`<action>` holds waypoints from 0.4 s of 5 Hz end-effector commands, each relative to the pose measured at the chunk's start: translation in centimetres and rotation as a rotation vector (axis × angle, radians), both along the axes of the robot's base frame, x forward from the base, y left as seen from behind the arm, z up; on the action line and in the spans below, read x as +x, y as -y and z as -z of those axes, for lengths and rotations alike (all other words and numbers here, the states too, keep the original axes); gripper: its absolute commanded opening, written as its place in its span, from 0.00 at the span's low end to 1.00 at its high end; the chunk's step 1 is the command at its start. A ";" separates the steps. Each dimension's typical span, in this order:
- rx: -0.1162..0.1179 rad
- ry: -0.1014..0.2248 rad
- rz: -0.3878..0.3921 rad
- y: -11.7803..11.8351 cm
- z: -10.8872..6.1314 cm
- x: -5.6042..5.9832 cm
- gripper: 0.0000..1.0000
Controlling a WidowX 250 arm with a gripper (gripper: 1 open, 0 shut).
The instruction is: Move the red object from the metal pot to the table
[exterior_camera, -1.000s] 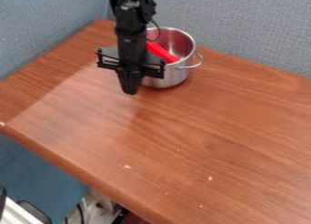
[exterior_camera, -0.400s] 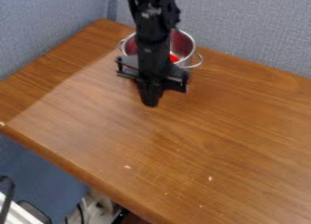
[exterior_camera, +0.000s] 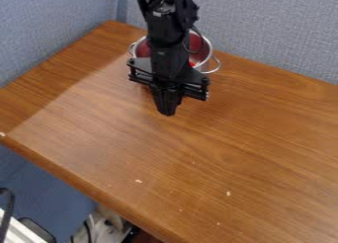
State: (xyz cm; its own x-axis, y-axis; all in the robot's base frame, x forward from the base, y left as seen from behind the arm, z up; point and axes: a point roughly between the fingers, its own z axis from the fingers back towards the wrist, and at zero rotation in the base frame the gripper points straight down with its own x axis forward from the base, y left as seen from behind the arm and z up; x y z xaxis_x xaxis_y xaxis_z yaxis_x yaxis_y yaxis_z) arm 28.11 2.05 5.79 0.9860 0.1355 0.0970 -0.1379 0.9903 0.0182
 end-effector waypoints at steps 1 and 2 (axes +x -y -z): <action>-0.004 0.034 -0.008 0.6 0.1 1.3 0.00; -0.001 0.058 -0.025 0.5 -1.0 0.9 0.00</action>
State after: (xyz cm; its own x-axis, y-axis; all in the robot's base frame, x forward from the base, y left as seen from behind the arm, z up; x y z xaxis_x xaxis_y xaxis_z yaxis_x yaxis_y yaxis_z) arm 28.51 1.63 5.40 0.9803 0.1673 0.1049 -0.1693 0.9855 0.0100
